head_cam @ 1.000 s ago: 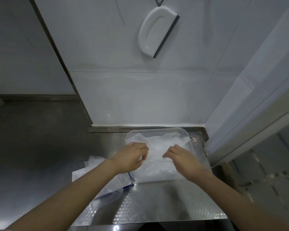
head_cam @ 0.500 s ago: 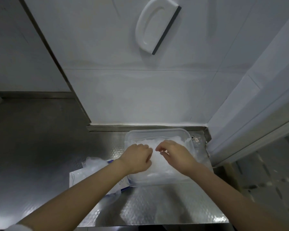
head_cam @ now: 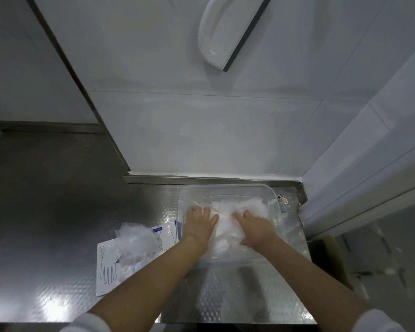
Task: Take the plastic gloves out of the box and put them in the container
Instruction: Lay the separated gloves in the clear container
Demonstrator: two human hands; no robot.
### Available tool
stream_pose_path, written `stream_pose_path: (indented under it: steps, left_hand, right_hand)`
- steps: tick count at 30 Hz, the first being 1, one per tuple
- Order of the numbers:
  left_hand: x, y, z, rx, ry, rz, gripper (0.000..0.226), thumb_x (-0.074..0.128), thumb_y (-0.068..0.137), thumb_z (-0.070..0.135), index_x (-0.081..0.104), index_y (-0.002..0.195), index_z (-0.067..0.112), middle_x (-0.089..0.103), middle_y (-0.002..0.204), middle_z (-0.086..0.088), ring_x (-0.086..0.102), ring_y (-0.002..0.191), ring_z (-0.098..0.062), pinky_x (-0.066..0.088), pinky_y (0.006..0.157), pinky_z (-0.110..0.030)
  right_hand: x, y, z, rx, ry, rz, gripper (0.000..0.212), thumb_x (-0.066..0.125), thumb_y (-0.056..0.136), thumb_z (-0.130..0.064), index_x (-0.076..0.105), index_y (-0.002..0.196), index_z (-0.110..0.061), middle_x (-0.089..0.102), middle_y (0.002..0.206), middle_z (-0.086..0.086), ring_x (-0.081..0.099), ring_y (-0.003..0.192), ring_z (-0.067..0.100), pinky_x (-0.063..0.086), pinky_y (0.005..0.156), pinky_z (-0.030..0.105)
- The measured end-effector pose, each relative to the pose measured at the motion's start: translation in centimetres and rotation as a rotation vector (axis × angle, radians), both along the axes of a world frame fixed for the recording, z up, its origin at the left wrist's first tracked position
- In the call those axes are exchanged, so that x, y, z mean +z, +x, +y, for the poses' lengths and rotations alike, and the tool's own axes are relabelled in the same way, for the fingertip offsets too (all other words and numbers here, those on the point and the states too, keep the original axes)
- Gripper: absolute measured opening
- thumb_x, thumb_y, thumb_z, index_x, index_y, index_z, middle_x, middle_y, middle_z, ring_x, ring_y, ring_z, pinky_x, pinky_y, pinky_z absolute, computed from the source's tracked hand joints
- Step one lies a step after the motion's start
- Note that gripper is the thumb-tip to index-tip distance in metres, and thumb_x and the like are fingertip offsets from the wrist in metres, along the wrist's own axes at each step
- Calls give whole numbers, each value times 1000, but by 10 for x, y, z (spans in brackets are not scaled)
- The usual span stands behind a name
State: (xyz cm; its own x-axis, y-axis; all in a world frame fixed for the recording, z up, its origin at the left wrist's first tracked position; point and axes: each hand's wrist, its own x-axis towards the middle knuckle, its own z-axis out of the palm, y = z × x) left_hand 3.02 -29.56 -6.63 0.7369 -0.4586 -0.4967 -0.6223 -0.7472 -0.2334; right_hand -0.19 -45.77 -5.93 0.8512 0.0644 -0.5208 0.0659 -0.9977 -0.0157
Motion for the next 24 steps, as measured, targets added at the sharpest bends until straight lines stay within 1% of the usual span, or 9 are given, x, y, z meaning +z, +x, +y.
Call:
stream_pose_path:
  steps: [4, 7, 9, 11, 14, 17, 20, 22, 24]
  left_hand:
    - [-9, -1, -1, 55, -64, 138, 92, 68, 83, 17, 4, 150, 19, 8, 151, -15, 23, 134, -43, 38, 100, -41]
    - [-7, 0, 0, 41, -63, 161, 91, 67, 84, 17, 4, 150, 17, 7, 152, -16, 23, 134, -44, 39, 100, -41]
    - [-2, 1, 1, 22, -59, 186, 88, 66, 84, 17, 6, 150, 16, 8, 152, -18, 23, 135, -44, 38, 102, -43]
    - [9, 2, 3, 4, -87, 194, 78, 62, 87, 17, 14, 148, 15, 18, 149, -17, 29, 132, -39, 35, 103, -43]
    - [34, 3, 11, -12, -245, 128, 60, 51, 91, 16, 25, 145, 15, 35, 142, -12, 36, 127, -31, 29, 105, -40]
    - [62, 1, 30, 25, -541, -10, 54, 47, 90, 11, 33, 141, 20, 42, 138, -3, 39, 125, -23, 25, 106, -33]
    - [76, -8, 66, 105, -767, -122, 46, 48, 88, 6, 45, 131, 21, 47, 131, 2, 42, 121, -18, 27, 101, -27]
    - [74, -15, 96, 163, -810, -158, 43, 51, 85, 2, 53, 124, 19, 53, 125, 0, 47, 116, -19, 29, 95, -26]
    - [66, -22, 126, 204, -758, -146, 38, 55, 84, 2, 58, 118, 17, 56, 121, 0, 50, 112, -20, 30, 89, -25]
  right_hand:
    - [-2, -2, -1, 23, -52, 21, 76, 61, 88, -34, 16, 149, -25, 22, 150, 10, 42, 128, 26, 41, 96, 35]
    - [4, -1, -1, 30, -55, 67, 74, 59, 90, -34, 17, 149, -23, 20, 151, 10, 37, 132, 26, 39, 100, 36]
    - [9, -1, -4, 3, -11, 80, 66, 58, 91, -25, 24, 147, -21, 28, 147, 9, 42, 128, 26, 40, 98, 35]
    - [21, -1, -5, -32, 43, 69, 57, 48, 92, -8, 30, 144, -20, 34, 144, 8, 43, 128, 25, 41, 98, 35]
    - [47, -6, 5, -37, 81, -87, 57, 42, 89, 6, 38, 140, -18, 42, 139, 7, 46, 124, 23, 43, 97, 35]
    - [65, -16, 29, -91, 251, -397, 54, 44, 84, 10, 49, 131, -15, 49, 131, 3, 46, 122, 20, 42, 89, 30]
    - [67, -26, 65, -13, 471, -694, 47, 62, 68, 13, 63, 107, -12, 61, 101, 3, 53, 95, 13, 42, 69, 21]
    - [63, -34, 93, 109, 539, -684, 47, 73, 61, 9, 63, 100, -15, 61, 91, 0, 51, 84, 10, 41, 68, 21]
    - [55, -44, 120, 250, 583, -571, 46, 74, 62, 4, 62, 101, -15, 62, 91, 1, 50, 85, 11, 41, 70, 21]
